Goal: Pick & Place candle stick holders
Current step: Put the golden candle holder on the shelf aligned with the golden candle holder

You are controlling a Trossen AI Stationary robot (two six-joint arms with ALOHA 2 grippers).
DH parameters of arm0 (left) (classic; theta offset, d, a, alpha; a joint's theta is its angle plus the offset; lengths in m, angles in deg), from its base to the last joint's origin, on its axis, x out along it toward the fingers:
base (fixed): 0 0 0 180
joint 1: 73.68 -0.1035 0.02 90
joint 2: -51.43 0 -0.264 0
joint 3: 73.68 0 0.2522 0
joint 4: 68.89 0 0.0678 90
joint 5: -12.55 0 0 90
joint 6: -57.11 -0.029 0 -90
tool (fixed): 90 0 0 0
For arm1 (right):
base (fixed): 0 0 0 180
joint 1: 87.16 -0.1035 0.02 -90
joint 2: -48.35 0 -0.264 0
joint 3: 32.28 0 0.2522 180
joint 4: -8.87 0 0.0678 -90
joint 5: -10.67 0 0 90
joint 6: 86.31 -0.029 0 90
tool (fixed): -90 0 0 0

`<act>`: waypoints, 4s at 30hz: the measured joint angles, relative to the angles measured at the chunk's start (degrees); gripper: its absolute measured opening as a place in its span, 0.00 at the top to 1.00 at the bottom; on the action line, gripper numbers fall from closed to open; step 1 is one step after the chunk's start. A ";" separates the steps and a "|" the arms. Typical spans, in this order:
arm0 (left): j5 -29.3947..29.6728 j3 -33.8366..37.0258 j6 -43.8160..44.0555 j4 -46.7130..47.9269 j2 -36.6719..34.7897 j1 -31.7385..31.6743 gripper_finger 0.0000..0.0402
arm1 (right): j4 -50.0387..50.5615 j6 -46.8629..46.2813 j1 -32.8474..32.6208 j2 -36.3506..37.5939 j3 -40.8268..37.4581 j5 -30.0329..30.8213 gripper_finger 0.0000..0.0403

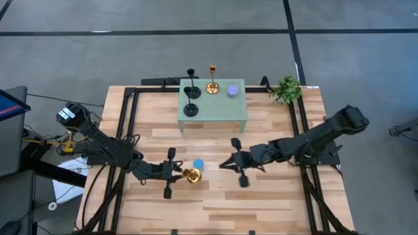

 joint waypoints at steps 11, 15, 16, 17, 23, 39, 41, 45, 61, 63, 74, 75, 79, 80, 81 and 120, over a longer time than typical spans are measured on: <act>-3.78 -2.19 -1.09 -0.02 0.11 -5.97 0.97 | -8.04 2.17 2.40 -13.96 7.87 3.94 0.79; -4.84 -2.19 -1.07 0.00 0.11 -7.45 0.97 | -7.98 3.91 2.59 -16.71 11.72 2.21 0.72; -4.94 -2.19 -1.07 0.06 0.11 -7.56 0.97 | -7.95 3.90 2.55 -17.28 12.49 2.01 0.71; -4.95 -2.19 -1.08 0.07 0.11 -7.60 0.97 | -8.11 3.60 2.53 -17.94 13.35 1.76 0.70; -4.93 -2.19 -1.07 -0.18 0.12 -7.67 0.97 | -7.10 3.48 3.02 -20.68 15.64 0.31 0.66; -4.85 -2.19 -2.00 -1.90 0.15 -8.34 0.97 | -8.61 3.51 4.01 -20.62 15.98 -1.00 0.84; -4.91 -2.19 -2.66 -2.58 0.15 -8.34 0.97 | -8.68 3.52 4.01 -20.60 15.98 -0.97 0.88; -5.01 -2.19 -3.41 -3.14 0.15 -8.30 0.97 | -8.63 4.22 4.01 -20.60 15.98 -0.92 0.97; -4.38 -2.19 -7.05 -3.58 -0.22 -7.41 0.78 | -9.08 7.09 4.54 -20.57 15.98 2.32 0.99; -4.28 -2.18 -7.32 -3.57 -0.24 -7.05 0.77 | -9.06 7.11 4.66 -20.55 15.98 2.29 0.99; 3.21 -0.34 -8.63 -2.10 -4.25 -4.09 0.77 | -3.14 8.45 5.39 -17.23 15.93 8.84 1.00; 3.22 0.01 -8.63 -2.16 -5.08 -3.67 0.77 | -2.67 8.46 5.61 -16.67 15.93 9.66 1.00; 3.72 0.81 -8.61 -1.95 -7.70 -1.76 0.77 | -1.59 8.49 7.13 -13.72 15.86 12.86 1.00; 3.83 0.94 -8.61 -1.88 -8.16 -1.14 0.77 | -1.93 8.47 7.75 -13.37 15.93 13.13 1.00; 3.79 0.98 -8.62 -1.85 -8.50 -0.49 0.77 | -2.24 8.47 8.40 -13.28 15.98 13.16 1.00; 6.00 1.04 -10.12 -1.49 -9.02 2.35 0.76 | -24.71 -0.02 31.77 -13.38 4.96 7.07 1.00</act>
